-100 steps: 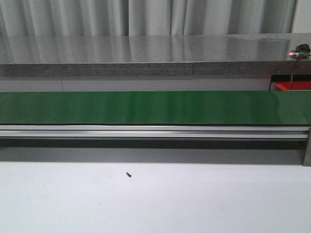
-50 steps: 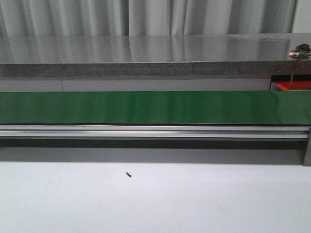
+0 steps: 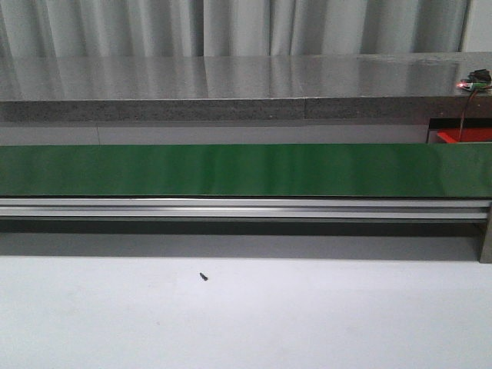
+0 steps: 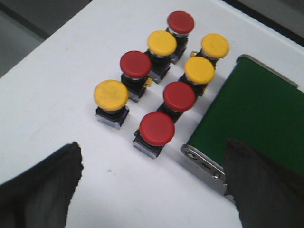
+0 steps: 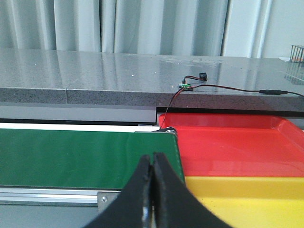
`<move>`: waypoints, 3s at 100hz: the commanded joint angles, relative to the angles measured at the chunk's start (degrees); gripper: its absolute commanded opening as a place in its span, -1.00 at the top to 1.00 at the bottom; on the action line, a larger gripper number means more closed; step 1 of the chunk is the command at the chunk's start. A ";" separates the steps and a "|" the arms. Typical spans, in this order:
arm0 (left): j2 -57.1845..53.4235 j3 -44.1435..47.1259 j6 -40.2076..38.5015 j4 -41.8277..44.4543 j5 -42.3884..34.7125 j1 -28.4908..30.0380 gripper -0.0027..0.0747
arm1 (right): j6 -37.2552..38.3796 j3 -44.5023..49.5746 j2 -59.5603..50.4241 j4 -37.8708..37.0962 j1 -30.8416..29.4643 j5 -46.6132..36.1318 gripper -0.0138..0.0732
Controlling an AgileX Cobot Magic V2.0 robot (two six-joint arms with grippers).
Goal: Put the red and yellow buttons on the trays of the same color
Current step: 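Move the left gripper over the cluster of red and yellow buttons, then grasp a yellow button with the left gripper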
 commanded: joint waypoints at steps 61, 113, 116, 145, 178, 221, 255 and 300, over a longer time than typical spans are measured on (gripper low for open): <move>28.48 -26.16 -1.75 -3.12 12.95 6.75 -0.58 | -0.03 -1.02 -1.10 -0.20 0.03 -4.64 0.84; 36.02 -29.16 -1.75 -3.01 15.13 6.75 -0.58 | -0.03 -1.02 -1.10 -0.20 0.03 -4.64 0.84; 36.18 -29.16 -1.75 -3.01 15.13 6.75 -0.58 | -0.03 -1.02 -1.10 -0.20 0.03 -4.64 0.84; 37.42 -29.16 -1.75 -2.89 13.11 6.75 -0.39 | -0.03 -1.02 -1.10 -0.20 0.03 -4.64 0.84; 37.42 -29.16 -1.25 -2.89 12.01 6.75 0.40 | -0.03 -1.02 -1.10 -0.20 0.03 -4.64 0.84; 30.00 -30.99 -1.25 -0.97 16.86 7.26 0.45 | -0.03 -1.02 -1.10 -0.20 0.03 -4.64 0.84; 24.99 -38.02 -1.25 2.05 26.79 1.75 0.45 | -0.03 -1.02 -1.10 -0.20 0.03 -4.64 0.84; 27.22 -39.44 -1.25 6.03 27.71 -15.48 0.45 | -0.03 -1.02 -1.10 -0.20 0.03 -4.64 0.84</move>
